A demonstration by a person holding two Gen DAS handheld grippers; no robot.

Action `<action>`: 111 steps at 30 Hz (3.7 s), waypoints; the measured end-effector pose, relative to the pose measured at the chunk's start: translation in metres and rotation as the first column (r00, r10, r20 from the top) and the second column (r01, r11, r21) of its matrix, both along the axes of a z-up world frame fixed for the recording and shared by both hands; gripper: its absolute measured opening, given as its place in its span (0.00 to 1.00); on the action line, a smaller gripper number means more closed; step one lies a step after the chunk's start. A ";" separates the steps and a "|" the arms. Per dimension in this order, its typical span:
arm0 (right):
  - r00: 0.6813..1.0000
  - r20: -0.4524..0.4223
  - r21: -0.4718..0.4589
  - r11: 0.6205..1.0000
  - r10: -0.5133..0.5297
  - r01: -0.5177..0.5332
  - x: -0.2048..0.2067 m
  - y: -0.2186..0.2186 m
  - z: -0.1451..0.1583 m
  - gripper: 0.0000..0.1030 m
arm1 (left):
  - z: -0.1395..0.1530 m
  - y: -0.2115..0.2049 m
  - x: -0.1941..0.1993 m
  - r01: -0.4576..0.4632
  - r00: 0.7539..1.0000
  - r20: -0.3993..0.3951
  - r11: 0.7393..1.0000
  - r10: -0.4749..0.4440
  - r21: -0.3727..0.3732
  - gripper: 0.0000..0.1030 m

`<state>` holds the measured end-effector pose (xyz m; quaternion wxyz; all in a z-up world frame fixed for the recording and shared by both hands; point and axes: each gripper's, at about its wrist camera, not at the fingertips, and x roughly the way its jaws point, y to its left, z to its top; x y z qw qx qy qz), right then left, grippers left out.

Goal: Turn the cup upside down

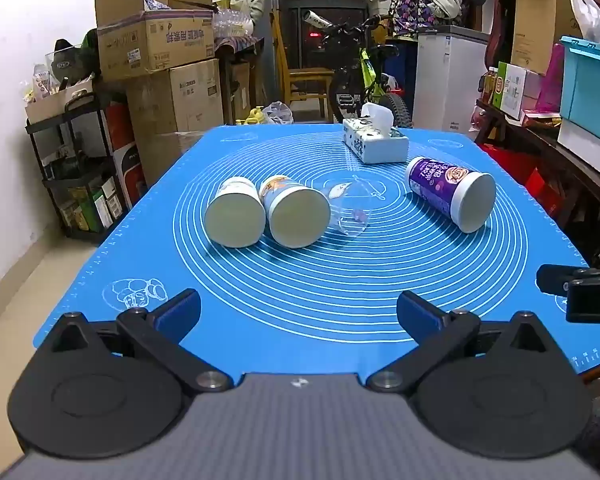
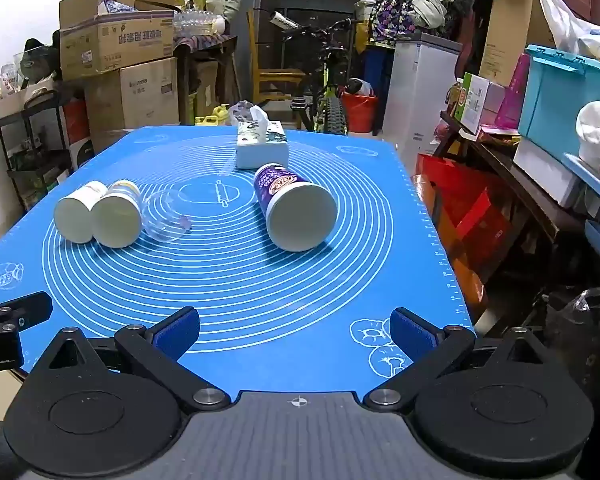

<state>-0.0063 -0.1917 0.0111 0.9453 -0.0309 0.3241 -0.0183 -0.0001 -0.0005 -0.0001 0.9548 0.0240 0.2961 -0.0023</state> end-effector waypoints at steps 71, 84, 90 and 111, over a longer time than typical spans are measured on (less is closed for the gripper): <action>1.000 -0.024 -0.006 1.000 0.011 -0.011 -0.006 0.007 -0.008 0.98 | 0.002 0.009 -0.005 -0.003 1.000 -0.005 0.999 0.003 0.044 1.00; 1.000 -0.025 -0.009 1.000 0.014 -0.015 -0.005 0.007 -0.007 0.98 | 0.002 0.010 -0.005 -0.002 1.000 -0.004 0.999 0.002 0.044 1.00; 0.999 -0.027 -0.009 1.000 0.020 -0.021 -0.003 0.006 -0.006 0.98 | 0.002 0.010 -0.005 -0.002 1.000 -0.004 0.999 0.002 0.044 1.00; 0.997 0.031 0.007 0.998 0.067 -0.067 0.037 0.028 0.009 0.98 | 0.013 0.049 0.056 -0.024 0.999 0.032 0.996 0.021 0.084 1.00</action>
